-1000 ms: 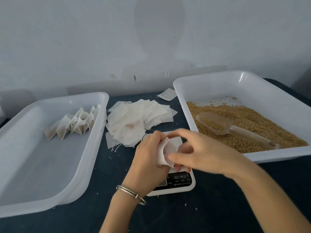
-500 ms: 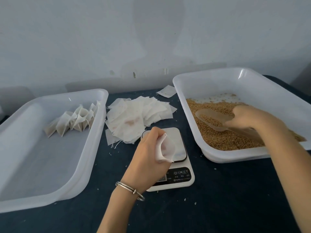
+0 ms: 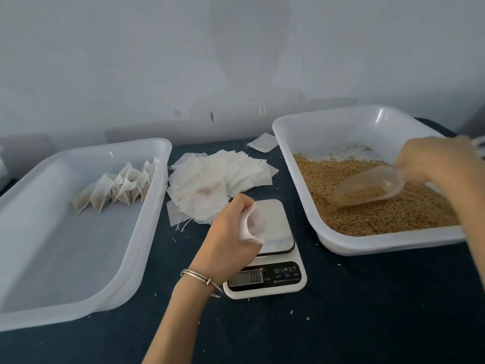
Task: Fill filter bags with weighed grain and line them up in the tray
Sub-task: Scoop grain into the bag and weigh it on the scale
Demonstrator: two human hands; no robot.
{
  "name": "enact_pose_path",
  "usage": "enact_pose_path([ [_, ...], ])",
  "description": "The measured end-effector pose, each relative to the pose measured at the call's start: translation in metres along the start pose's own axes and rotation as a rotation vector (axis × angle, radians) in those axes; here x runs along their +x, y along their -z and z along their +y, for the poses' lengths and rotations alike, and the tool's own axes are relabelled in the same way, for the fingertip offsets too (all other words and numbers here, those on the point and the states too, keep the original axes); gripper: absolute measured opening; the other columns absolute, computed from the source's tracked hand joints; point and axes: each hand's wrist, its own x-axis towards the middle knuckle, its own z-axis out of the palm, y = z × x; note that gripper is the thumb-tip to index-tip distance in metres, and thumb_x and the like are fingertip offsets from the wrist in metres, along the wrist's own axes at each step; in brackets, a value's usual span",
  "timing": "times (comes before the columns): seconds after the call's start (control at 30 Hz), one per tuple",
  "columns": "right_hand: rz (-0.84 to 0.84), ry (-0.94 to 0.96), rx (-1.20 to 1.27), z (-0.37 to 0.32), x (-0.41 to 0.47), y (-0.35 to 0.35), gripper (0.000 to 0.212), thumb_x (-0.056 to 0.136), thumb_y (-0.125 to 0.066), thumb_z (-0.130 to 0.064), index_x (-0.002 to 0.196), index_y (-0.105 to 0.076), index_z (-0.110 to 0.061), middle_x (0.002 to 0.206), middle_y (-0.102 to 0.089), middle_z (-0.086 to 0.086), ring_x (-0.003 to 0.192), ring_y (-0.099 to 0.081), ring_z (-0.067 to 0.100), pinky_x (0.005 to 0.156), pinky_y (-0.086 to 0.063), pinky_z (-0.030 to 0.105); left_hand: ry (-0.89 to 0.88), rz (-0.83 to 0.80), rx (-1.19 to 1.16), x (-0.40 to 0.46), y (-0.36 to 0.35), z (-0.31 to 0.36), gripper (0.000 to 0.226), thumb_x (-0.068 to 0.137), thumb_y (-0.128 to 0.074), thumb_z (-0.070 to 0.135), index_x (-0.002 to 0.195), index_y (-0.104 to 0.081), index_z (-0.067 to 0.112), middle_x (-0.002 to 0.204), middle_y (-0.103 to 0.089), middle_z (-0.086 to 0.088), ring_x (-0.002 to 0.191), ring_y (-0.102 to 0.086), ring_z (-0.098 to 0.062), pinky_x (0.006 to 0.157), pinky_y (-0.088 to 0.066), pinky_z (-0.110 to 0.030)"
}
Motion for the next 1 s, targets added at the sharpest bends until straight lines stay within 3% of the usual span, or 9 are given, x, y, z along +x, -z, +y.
enact_pose_path([
  [0.1, -0.128, 0.078, -0.186, 0.010, -0.001, 0.009, 0.013, 0.082, -0.059, -0.011, 0.078, -0.064, -0.023, 0.083, -0.064, -0.004, 0.081, -0.059, 0.015, 0.085, -0.043, 0.035, 0.008, 0.004, -0.005, 0.001, -0.002, -0.005, 0.039, 0.070, -0.060, -0.006, 0.086, -0.041, 0.025, 0.082, -0.050, 0.007, 0.070, -0.042, 0.001, 0.063, -0.038, -0.010],
  [0.17, -0.227, 0.231, -0.114, 0.008, -0.004, 0.002, 0.013, 0.082, -0.065, -0.012, 0.078, -0.067, -0.025, 0.077, -0.064, -0.008, 0.073, -0.061, 0.007, 0.076, -0.049, 0.023, 0.011, 0.003, -0.008, 0.001, -0.005, -0.007, 0.039, 0.069, -0.060, -0.005, 0.086, -0.041, 0.025, 0.082, -0.050, 0.007, 0.071, -0.042, -0.001, 0.064, -0.038, -0.012],
  [0.23, -0.330, 0.370, 0.033, 0.000, -0.011, -0.007, 0.023, 0.080, -0.066, -0.009, 0.080, -0.068, -0.032, 0.075, -0.063, -0.014, 0.070, -0.058, -0.001, 0.066, -0.046, 0.015, 0.015, -0.002, 0.004, 0.001, -0.008, -0.008, 0.039, 0.069, -0.060, -0.004, 0.086, -0.041, 0.025, 0.084, -0.049, 0.006, 0.073, -0.042, -0.005, 0.065, -0.038, -0.015],
  [0.33, -0.363, 0.404, 0.256, -0.007, -0.014, -0.021, 0.034, 0.077, -0.065, 0.000, 0.089, -0.072, -0.030, 0.082, -0.063, -0.014, 0.080, -0.056, 0.004, 0.077, -0.046, 0.025, 0.012, -0.004, 0.006, 0.001, -0.009, -0.009, 0.039, 0.069, -0.059, -0.003, 0.086, -0.040, 0.026, 0.083, -0.048, 0.008, 0.074, -0.042, -0.006, 0.065, -0.037, -0.014],
  [0.43, -0.384, 0.372, 0.368, -0.002, -0.013, -0.027, 0.027, 0.079, -0.067, -0.003, 0.094, -0.073, -0.025, 0.092, -0.064, -0.014, 0.091, -0.058, 0.010, 0.091, -0.046, 0.035, 0.003, 0.000, -0.008, 0.002, -0.007, -0.010, 0.039, 0.068, -0.060, -0.003, 0.086, -0.041, 0.025, 0.082, -0.049, 0.006, 0.071, -0.041, -0.004, 0.064, -0.038, -0.013],
  [0.57, -0.168, 0.186, 0.257, 0.018, -0.002, -0.023, 0.010, 0.084, -0.062, -0.015, 0.085, -0.070, -0.021, 0.087, -0.068, 0.001, 0.084, -0.064, 0.023, 0.086, -0.051, 0.041, 0.018, 0.023, -0.036, 0.002, -0.004, -0.014, 0.040, 0.068, -0.059, -0.004, 0.086, -0.041, 0.027, 0.082, -0.050, 0.004, 0.070, -0.042, -0.002, 0.063, -0.038, -0.011],
  [0.7, 0.039, 0.054, -0.054, 0.015, 0.001, -0.018, 0.014, 0.091, -0.052, -0.029, 0.086, -0.065, -0.031, 0.078, -0.061, -0.006, 0.076, -0.056, 0.016, 0.088, -0.037, 0.036, 0.012, 0.026, -0.037, 0.004, -0.004, -0.017, 0.040, 0.068, -0.059, -0.005, 0.086, -0.041, 0.026, 0.083, -0.050, 0.004, 0.070, -0.042, -0.002, 0.063, -0.038, -0.010],
  [0.87, -0.032, 0.278, 0.027, -0.012, -0.010, -0.029, 0.028, 0.089, -0.053, -0.015, 0.094, -0.070, -0.036, 0.085, -0.067, -0.013, 0.073, -0.057, 0.005, 0.081, -0.048, 0.032, 0.010, 0.032, -0.035, 0.006, -0.003, -0.019, 0.039, 0.069, -0.059, -0.005, 0.086, -0.042, 0.025, 0.083, -0.049, 0.004, 0.070, -0.042, -0.001, 0.064, -0.039, -0.011],
  [1.0, -0.086, 0.328, 0.122, -0.016, -0.007, -0.035, 0.033, 0.085, -0.056, -0.010, 0.092, -0.071, -0.039, 0.089, -0.069, -0.012, 0.075, -0.061, 0.007, 0.073, -0.054, 0.029, 0.019, 0.032, -0.028, 0.007, -0.002, -0.020, 0.040, 0.069, -0.059, -0.004, 0.084, -0.040, 0.028, 0.081, -0.048, 0.008, 0.070, -0.042, 0.000, 0.064, -0.038, -0.010],
])
